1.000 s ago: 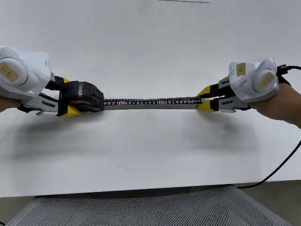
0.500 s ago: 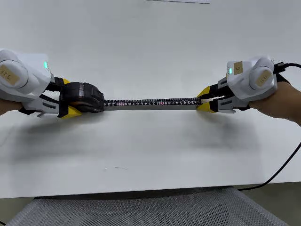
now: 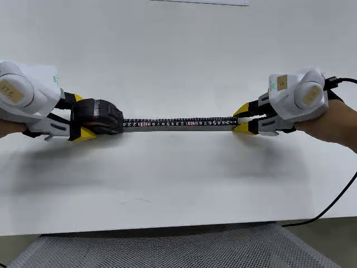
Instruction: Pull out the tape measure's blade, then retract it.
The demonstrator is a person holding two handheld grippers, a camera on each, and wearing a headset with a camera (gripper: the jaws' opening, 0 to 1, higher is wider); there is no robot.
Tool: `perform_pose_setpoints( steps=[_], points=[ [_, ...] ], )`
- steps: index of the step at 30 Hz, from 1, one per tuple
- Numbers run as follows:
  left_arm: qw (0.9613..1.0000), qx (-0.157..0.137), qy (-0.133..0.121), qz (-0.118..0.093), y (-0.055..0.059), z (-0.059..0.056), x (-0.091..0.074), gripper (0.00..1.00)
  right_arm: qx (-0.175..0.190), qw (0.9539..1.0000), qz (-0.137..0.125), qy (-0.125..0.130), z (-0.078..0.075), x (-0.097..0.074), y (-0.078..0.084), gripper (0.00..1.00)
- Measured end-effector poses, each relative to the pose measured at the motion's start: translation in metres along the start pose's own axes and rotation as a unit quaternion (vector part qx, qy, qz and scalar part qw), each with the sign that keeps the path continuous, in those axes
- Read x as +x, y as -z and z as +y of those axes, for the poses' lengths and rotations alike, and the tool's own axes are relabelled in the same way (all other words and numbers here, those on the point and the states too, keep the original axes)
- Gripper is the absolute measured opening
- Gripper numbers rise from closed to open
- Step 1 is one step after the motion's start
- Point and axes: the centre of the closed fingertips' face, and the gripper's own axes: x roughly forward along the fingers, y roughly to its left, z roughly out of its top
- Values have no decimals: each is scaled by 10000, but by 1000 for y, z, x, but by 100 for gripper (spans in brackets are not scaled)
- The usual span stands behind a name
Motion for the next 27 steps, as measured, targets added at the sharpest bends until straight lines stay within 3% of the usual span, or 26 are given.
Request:
perform_pose_setpoints(
  steps=[3, 12, 21, 27],
  points=[
    [10000, -37, -23, 24, 2, 0, -1, 38, 43, 10000, -46, -10, 1, 0, -2, 17],
    [9999, -113, -61, -84, -1, 1, -4, 38, 206, 9996, -145, 85, 1, -2, -5, 20],
    [9970, -675, -283, -266, 0, 7, -14, 48, 668, 9968, -327, 280, 4, -6, -11, 33],
    [9924, -1050, -464, -447, 2, 7, -22, 54, 952, 9937, -435, 397, 7, -9, -13, 40]
  ],
)
